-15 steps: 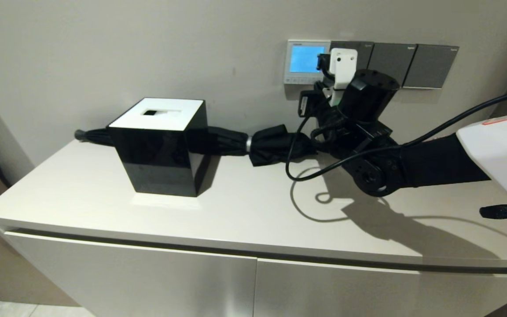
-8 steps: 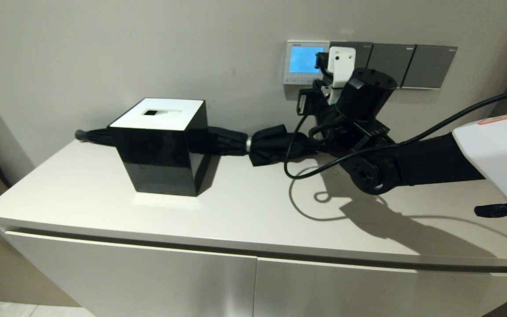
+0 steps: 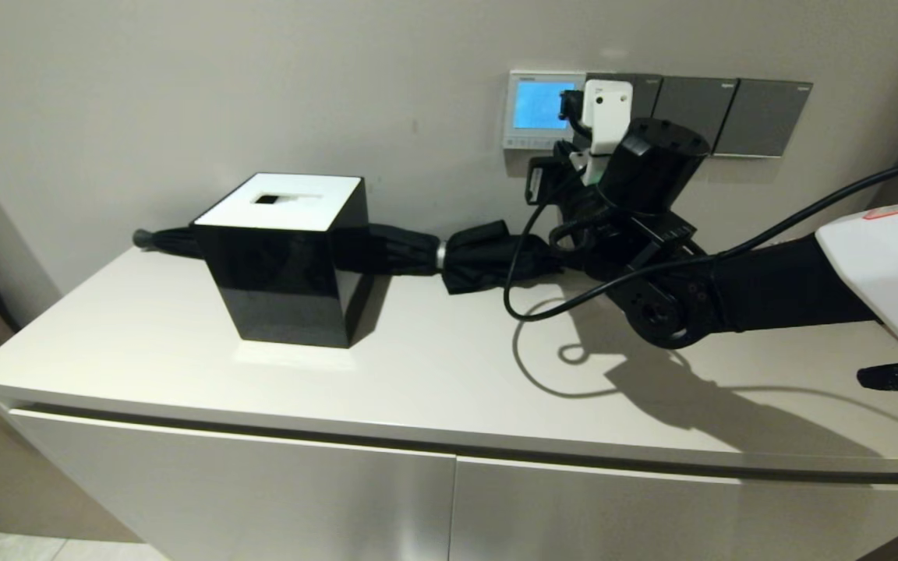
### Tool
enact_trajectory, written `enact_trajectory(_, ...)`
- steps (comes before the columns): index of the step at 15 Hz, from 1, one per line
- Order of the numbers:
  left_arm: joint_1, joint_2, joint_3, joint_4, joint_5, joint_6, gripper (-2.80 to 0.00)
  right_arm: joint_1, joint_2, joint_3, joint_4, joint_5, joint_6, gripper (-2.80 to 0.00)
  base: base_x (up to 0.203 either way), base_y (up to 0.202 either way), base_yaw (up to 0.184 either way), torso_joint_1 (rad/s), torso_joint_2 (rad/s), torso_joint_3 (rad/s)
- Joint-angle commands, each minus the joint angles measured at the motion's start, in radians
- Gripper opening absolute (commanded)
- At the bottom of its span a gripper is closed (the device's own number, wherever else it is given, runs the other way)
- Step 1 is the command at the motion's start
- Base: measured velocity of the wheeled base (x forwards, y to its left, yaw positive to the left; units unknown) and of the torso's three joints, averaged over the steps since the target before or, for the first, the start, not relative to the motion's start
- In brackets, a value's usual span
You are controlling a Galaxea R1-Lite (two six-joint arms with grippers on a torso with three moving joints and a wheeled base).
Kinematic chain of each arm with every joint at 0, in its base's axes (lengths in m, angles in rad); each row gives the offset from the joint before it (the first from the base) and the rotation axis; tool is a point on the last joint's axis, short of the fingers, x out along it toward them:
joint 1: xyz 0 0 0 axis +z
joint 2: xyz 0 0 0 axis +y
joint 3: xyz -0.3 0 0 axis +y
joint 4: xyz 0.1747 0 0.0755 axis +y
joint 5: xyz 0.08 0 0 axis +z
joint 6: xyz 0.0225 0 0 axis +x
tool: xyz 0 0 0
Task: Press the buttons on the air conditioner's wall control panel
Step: Turn on the central air conditioner
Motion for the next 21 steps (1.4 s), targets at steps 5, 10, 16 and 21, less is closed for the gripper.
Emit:
enact_trajectory(5,0.001,0.000,0.000,0.000,0.000,0.000,-2.80,-0.005,0.008,-0.026,0.004,0.002,-0.003,-2.80,0.000,0.000,0.000,0.000,0.00,0.000)
enact_trajectory(10,0.001,0.000,0.000,-0.001,0.000,0.000,-2.80,-0.007,0.033,-0.055,0.021,0.002,-0.003,-2.80,0.000,0.000,0.000,0.000,0.00,0.000)
enact_trajectory(16,0.001,0.001,0.000,0.001,0.000,0.000,-2.80,-0.007,0.026,-0.045,0.014,0.001,-0.003,-2.80,0.000,0.000,0.000,0.000,0.00,0.000)
enact_trajectory(21,0.001,0.001,0.000,0.000,0.000,0.000,-2.80,-0.007,-0.002,-0.001,0.004,0.001,0.002,-2.80,0.000,0.000,0.000,0.000,0.00,0.000)
